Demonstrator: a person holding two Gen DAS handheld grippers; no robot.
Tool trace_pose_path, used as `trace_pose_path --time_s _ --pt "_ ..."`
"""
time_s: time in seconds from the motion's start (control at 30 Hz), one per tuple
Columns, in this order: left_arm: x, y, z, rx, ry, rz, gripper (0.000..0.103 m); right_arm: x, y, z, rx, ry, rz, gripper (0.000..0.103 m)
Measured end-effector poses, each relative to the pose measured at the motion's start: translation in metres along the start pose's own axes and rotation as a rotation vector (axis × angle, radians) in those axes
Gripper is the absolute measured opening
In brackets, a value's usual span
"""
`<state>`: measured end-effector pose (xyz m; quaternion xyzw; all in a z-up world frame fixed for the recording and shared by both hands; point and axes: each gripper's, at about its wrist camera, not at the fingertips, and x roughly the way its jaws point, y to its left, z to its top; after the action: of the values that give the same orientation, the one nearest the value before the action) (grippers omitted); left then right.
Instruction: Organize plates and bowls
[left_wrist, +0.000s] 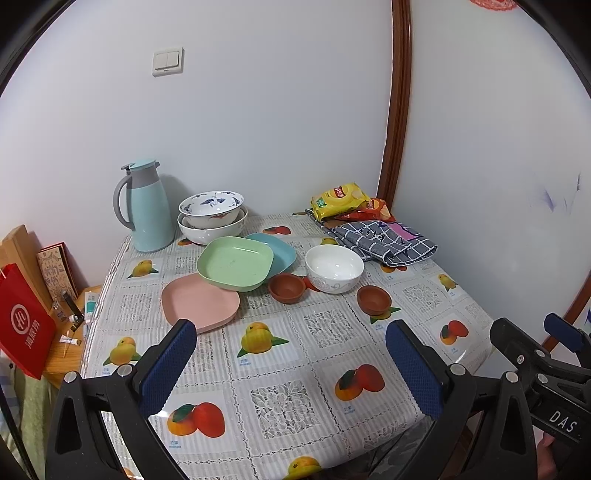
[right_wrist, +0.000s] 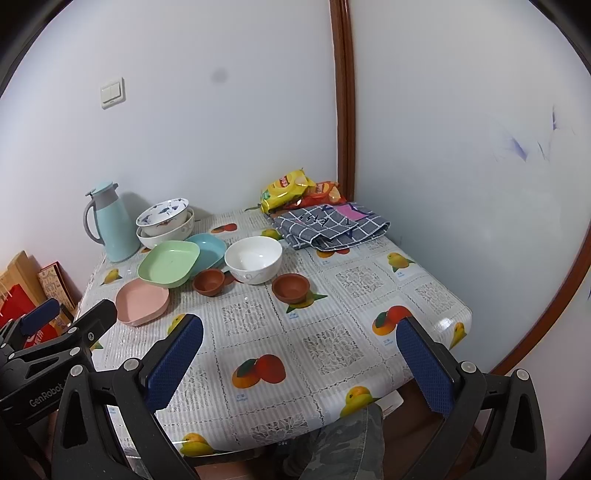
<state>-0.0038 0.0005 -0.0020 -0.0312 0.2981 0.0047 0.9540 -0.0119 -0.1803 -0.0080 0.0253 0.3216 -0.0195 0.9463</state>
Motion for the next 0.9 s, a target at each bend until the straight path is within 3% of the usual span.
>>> trace_pose_path --time_s 0.9 --pt "-0.0021 -0.0004 -0.0017 0.002 -0.002 0.003 0.103 -0.0051 0.0002 0.0023 0.008 -0.004 0.009 0.103"
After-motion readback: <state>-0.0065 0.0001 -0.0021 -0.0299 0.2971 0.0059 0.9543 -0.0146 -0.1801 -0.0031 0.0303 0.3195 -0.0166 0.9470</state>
